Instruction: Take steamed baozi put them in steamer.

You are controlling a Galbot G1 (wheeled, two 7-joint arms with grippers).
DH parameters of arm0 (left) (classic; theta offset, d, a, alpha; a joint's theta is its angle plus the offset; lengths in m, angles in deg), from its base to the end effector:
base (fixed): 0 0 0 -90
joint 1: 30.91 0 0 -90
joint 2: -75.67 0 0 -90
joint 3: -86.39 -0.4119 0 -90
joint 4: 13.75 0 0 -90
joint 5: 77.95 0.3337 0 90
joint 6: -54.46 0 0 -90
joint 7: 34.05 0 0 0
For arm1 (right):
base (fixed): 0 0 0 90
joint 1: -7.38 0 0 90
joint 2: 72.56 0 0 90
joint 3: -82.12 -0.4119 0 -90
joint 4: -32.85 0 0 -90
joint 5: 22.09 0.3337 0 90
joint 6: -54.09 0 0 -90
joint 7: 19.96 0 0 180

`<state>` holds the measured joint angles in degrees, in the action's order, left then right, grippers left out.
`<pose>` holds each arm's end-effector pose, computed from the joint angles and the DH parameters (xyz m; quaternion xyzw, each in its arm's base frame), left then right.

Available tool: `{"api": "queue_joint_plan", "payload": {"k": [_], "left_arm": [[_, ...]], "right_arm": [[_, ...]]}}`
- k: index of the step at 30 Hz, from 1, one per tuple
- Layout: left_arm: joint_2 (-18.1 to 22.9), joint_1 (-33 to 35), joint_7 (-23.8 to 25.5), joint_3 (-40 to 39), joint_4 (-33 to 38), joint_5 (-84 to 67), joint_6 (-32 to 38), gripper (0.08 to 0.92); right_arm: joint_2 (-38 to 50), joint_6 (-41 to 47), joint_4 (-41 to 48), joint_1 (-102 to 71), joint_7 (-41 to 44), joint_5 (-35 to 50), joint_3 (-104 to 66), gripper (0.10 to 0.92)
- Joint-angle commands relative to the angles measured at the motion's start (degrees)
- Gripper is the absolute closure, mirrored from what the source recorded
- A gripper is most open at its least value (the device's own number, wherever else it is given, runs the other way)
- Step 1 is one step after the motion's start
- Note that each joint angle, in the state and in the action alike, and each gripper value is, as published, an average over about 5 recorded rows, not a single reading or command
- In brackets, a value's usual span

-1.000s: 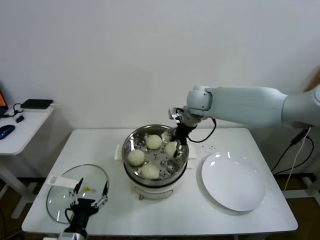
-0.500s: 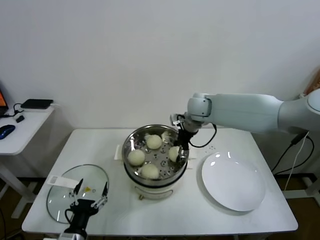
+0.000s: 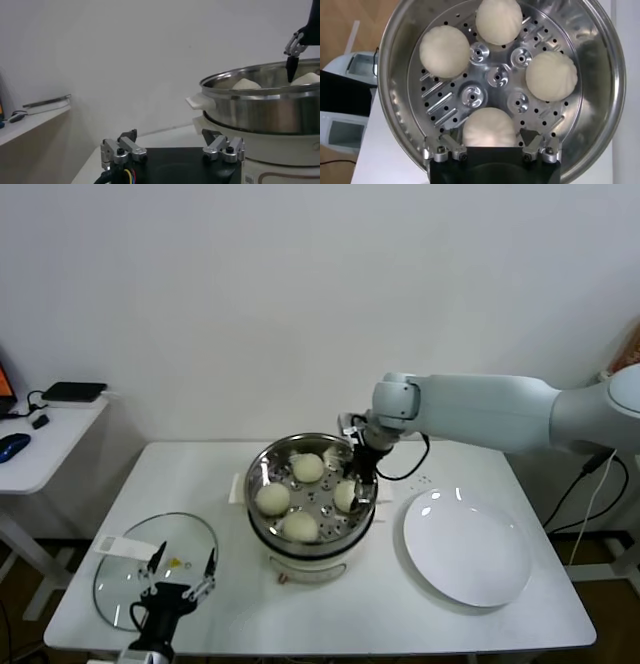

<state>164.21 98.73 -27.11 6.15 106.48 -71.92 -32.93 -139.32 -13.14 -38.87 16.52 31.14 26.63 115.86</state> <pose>0.0641 0.0551 -0.3681 -0.0044 -0.9917 -0.1086 0.0680 0.5992 0.0383 -0.0818 0.5795 -0.5375 0.4712 0.3915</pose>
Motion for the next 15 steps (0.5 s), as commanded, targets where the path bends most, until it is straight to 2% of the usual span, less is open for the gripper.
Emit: {"api": "queue_joint_plan", "payload": {"k": [1, 9, 15], "left_arm": [[0.0, 0.1, 0.0, -0.1, 0.1, 0.1, 0.0, 0.177], [0.0, 0.3, 0.0, -0.1, 0.3, 0.1, 0.0, 0.177], [0.0, 0.4, 0.0, -0.2, 0.6, 0.2, -0.1, 0.177]], "right_arm": [[0.1, -0.1, 0.4, 0.7, 1.2, 1.8, -0.8, 0.204], [1.1, -0.8, 1.1, 3.7, 1.9, 3.8, -1.8, 0.202], [6.2, -1.6, -0.4, 5.7, 1.8, 4.3, -5.1, 0.203]]}}
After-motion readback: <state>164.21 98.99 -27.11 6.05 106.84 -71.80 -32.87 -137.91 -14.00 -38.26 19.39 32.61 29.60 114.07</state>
